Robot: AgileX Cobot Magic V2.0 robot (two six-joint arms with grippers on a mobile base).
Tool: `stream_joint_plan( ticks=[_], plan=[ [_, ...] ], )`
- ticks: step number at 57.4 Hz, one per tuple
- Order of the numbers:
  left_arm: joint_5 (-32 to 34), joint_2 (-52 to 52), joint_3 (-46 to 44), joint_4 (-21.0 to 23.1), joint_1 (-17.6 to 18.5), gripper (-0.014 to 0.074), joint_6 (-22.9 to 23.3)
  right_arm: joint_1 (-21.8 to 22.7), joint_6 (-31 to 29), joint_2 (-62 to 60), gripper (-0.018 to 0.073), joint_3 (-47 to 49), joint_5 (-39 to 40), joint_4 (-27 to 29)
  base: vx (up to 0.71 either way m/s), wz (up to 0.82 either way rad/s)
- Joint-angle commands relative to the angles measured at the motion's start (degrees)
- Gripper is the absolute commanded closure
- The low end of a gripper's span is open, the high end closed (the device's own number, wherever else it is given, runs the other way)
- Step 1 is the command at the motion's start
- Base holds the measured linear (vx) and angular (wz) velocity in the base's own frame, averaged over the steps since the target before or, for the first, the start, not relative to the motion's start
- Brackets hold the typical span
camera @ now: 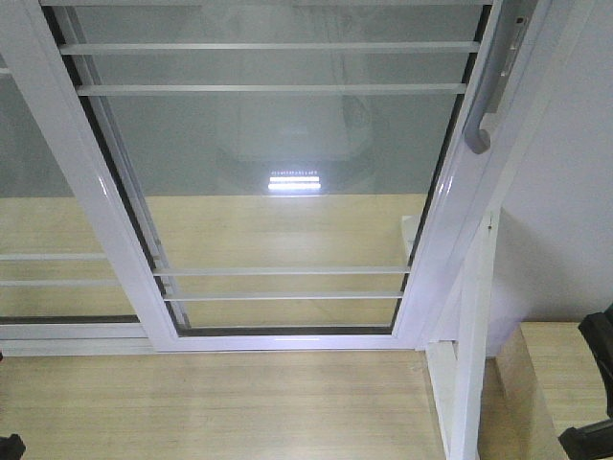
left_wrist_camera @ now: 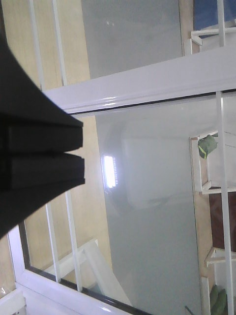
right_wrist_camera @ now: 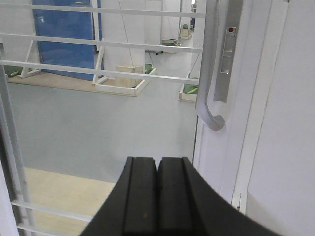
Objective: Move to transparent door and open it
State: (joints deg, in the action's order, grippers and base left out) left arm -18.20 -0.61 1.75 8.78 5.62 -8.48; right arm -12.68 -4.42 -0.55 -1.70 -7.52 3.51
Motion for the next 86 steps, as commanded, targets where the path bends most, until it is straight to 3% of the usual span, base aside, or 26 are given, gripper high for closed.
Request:
stream_joint_plan(
  ticks=[1,55,62,73,86],
  plan=[
    [4.27,-0.83,0.49,0.56,0.09,0.0594,0.00,0.19,-0.48,-0.89,0.0561,-0.24,4.80,-0.14,0.01,0.02],
    [5.12,-0.83,0.49,-0.61,0.09,0.0594,-0.14,0.19,-0.48,-0.89,0.0561,-0.24,4.80,-0.14,0.00,0.00],
    [10.70,-0.83,0.49,0.10,0.09,0.0594,1.33,0.19,-0.48,-0.89,0.0561,-0.24,5.95,-0.08,0.00,0.00],
    [21.99,-0.83,0.49,7.09,0.09,0.0594,7.45,0.19,-0.56,-0.89,0.0561,-0.19,14.61,-0.13,0.00,0.00],
    [32.24,-0.83,0.49,7.04,0.09,0.0594,7.39,0.19,-0.90,-0.89,0.0561,-0.13,22.58,-0.13,0.00,0.00]
  ],
)
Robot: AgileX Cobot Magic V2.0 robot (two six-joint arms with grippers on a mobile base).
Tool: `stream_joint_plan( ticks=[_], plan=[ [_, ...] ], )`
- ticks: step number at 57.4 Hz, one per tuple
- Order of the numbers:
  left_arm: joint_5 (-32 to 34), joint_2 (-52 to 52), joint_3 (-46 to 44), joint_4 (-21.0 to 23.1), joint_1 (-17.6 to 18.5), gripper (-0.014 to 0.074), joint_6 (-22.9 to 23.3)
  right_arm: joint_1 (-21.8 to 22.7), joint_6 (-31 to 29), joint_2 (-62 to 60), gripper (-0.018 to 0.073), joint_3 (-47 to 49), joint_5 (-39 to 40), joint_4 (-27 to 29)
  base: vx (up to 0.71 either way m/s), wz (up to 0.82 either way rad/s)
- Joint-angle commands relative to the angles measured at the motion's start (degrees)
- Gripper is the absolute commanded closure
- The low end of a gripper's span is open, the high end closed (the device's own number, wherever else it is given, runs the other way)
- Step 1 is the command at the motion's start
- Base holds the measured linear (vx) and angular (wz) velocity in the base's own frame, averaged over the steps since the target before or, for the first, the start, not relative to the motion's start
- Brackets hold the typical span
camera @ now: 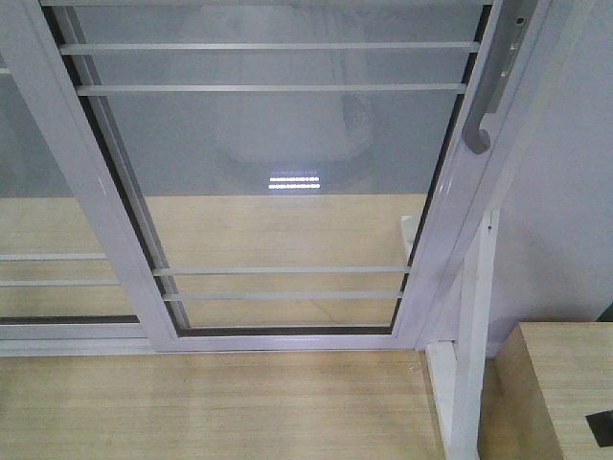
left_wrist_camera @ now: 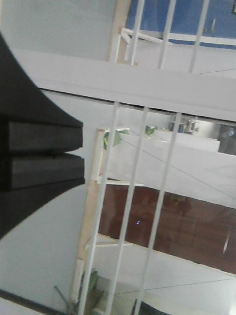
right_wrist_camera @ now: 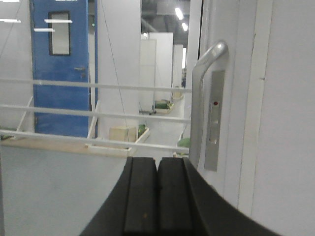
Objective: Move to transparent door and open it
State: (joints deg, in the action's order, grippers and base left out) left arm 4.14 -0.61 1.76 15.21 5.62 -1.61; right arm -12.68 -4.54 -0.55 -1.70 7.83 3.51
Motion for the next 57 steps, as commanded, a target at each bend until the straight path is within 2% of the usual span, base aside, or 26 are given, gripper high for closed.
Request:
stream_joint_plan(
  ticks=[1,5,8,17,26,33,43,57],
  plan=[
    [11.27,-0.83,0.48,0.60,0.09,0.0594,0.53,0.19,-0.78,-0.89,0.0561,-0.08,7.65,-0.13,0.00,0.00],
    [14.91,-0.76,0.35,0.60,0.09,0.0594,0.53,0.19,-0.78,-0.89,0.0561,0.50,8.69,-0.13,0.00,0.00],
    [15.02,-0.76,-0.22,0.60,0.09,0.0594,0.53,0.19,-0.78,-0.64,0.0561,2.08,7.68,-0.13,0.00,0.00],
    [7.95,3.35,-5.26,-0.93,0.09,0.0594,0.47,0.19,-0.79,6.66,0.0561,11.03,-1.50,-0.07,0.00,-0.01],
    [9.56,16.22,-12.64,-3.81,0.09,0.0594,0.42,0.19,-0.64,21.83,0.0561,22.52,-2.32,-0.03,0.00,-0.01],
    [11.27,30.81,-20.27,-8.05,0.09,0.0594,0.63,0.19,-0.64,35.43,0.0561,31.99,-2.36,-0.10,0.00,0.00],
    [12.10,47.33,-32.31,-8.97,0.09,0.0594,0.63,0.19,-0.72,50.59,0.0561,41.54,2.12,-0.10,0.00,0.00],
    [18.57,59.35,-39.38,-9.02,0.09,0.0591,0.68,0.19,-0.77,60.51,0.0558,43.51,11.71,-0.14,0.00,0.00]
  ],
)
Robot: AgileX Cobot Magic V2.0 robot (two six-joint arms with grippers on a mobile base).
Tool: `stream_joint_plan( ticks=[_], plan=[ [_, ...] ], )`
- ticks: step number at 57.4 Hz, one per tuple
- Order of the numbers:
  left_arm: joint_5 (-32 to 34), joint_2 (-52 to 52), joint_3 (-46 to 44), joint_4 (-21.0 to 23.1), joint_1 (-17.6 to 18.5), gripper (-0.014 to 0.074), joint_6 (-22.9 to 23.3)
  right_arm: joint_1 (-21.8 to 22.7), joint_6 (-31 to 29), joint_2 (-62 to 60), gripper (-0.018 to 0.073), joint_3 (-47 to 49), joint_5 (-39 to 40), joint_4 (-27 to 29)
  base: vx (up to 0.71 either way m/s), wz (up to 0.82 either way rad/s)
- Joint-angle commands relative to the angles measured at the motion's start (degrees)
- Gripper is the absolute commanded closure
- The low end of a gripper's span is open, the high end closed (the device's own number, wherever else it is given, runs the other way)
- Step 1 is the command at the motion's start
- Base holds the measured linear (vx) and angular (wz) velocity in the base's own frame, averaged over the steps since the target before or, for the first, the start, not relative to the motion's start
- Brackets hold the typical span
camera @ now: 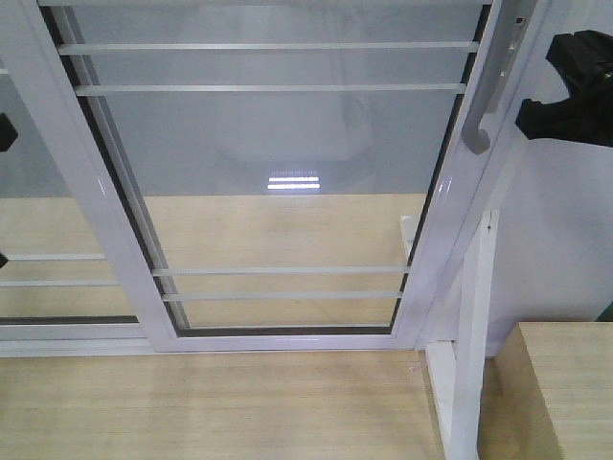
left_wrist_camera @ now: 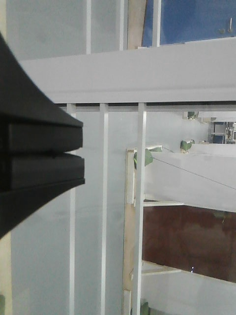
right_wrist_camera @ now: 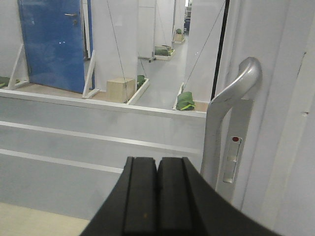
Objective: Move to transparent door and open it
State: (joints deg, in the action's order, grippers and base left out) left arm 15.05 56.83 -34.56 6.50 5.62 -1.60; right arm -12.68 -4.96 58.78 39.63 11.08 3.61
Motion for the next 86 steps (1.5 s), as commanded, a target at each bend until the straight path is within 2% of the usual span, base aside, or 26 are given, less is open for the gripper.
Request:
stream_joint_plan(
  ticks=[1,10,15,28,35,41,54,63,86],
  plan=[
    [8.34,2.60,-3.24,-0.37,0.09,0.0589,0.67,0.19,-0.35,1.63,0.0556,2.18,9.29,-0.23,0.00,0.00],
    [9.37,5.20,-3.34,-0.43,0.09,0.0532,0.67,0.19,-0.41,2.41,0.0498,2.18,10.24,-0.35,0.00,0.00],
    [9.36,5.89,-3.34,-0.43,0.09,0.0476,0.67,0.19,-0.41,2.41,0.0424,2.18,10.24,-0.35,0.00,0.00],
    [9.42,7.60,-3.34,-0.25,0.09,0.0252,0.67,0.19,-0.41,2.41,0.0153,2.18,10.26,-0.24,0.00,0.00],
    [9.37,8.54,-3.34,-0.21,0.09,0.0144,0.67,0.19,-0.62,2.68,0.0076,2.18,10.93,-0.24,0.00,0.00],
    [9.61,9.10,-3.34,-0.21,0.09,0.0103,0.67,0.65,-3.30,4.15,0.0078,2.18,12.33,0.75,0.00,0.00],
    [9.55,9.10,-3.34,-0.21,0.09,0.0101,0.67,5.17,-4.49,11.58,0.0090,2.18,19.75,7.60,0.00,0.00],
    [9.55,9.10,-3.34,-0.21,0.09,0.0101,0.67,6.11,-4.23,18.39,0.0090,3.00,28.10,7.30,0.00,0.00],
    [8.94,9.10,-3.19,-0.21,0.09,0.0101,0.67,6.11,-4.23,35.04,0.0090,15.33,31.65,7.28,0.00,0.00]
  ],
)
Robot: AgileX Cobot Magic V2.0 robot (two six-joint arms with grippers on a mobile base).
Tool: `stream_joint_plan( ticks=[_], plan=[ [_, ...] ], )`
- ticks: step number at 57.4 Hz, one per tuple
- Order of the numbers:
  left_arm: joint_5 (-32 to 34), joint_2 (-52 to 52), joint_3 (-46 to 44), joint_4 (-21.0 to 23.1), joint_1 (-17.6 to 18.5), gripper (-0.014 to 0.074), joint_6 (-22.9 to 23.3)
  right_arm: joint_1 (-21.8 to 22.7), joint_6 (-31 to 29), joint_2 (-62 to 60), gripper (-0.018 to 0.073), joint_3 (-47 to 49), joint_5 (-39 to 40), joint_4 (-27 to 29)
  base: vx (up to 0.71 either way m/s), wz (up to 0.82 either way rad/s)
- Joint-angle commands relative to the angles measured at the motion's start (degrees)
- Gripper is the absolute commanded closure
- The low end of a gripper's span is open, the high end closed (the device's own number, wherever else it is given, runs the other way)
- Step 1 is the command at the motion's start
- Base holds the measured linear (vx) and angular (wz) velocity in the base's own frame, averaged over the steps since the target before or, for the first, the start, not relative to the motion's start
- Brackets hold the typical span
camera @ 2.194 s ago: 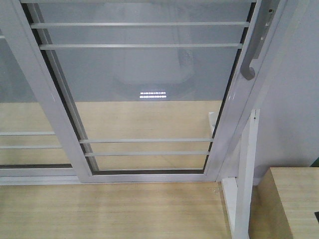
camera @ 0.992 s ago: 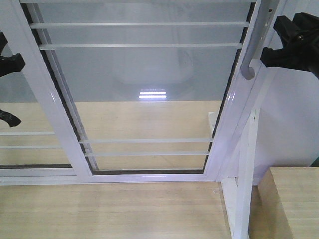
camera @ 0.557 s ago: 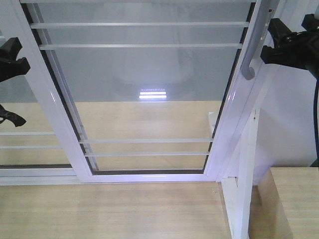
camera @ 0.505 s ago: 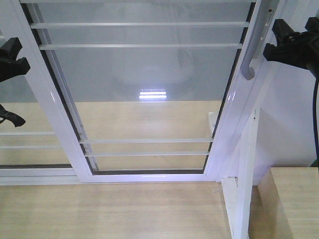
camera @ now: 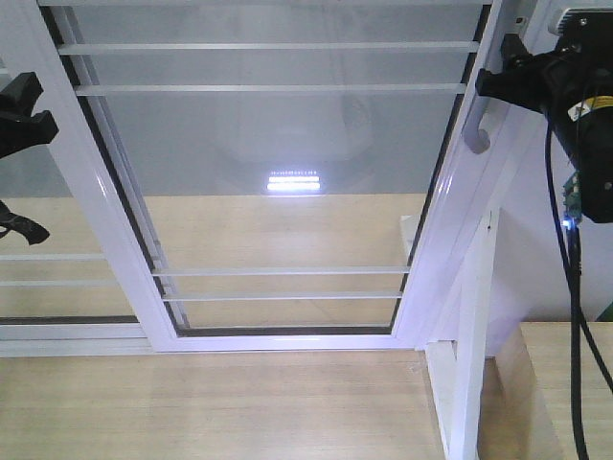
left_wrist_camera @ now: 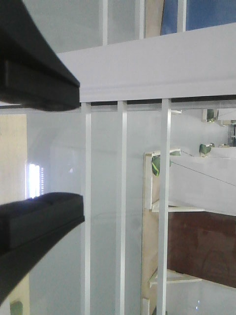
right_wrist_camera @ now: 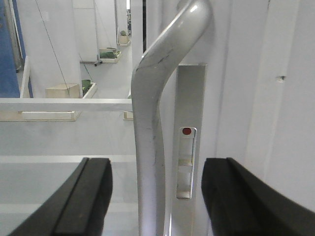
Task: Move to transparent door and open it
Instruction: 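Raise both arms and bring the right gripper toward the silver handle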
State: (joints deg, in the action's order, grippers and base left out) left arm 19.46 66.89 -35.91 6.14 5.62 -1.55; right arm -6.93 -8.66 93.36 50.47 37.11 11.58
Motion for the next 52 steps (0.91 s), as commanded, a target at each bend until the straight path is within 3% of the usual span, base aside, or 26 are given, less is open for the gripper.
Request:
stream_joint_plan(
  ticks=[1,34,44,52],
  plan=[
    [4.35,-0.96,-1.85,0.15,0.09,0.0101,0.62,0.36,-0.52,0.96,0.0090,5.05,5.62,-0.68,0.00,0.00],
    [1.67,-0.96,-1.85,0.15,0.09,0.0101,0.62,2.42,-0.57,13.37,0.0116,17.21,5.47,-0.80,0.00,0.00],
    [1.40,-0.96,-1.85,0.15,0.09,0.0101,0.62,2.42,-0.78,14.21,0.0209,17.21,5.61,-0.80,0.00,0.00],
    [0.78,-0.96,-1.85,0.15,0.09,0.0101,0.62,2.42,-0.78,14.47,0.0342,17.21,5.61,-0.87,0.00,0.00]
  ],
)
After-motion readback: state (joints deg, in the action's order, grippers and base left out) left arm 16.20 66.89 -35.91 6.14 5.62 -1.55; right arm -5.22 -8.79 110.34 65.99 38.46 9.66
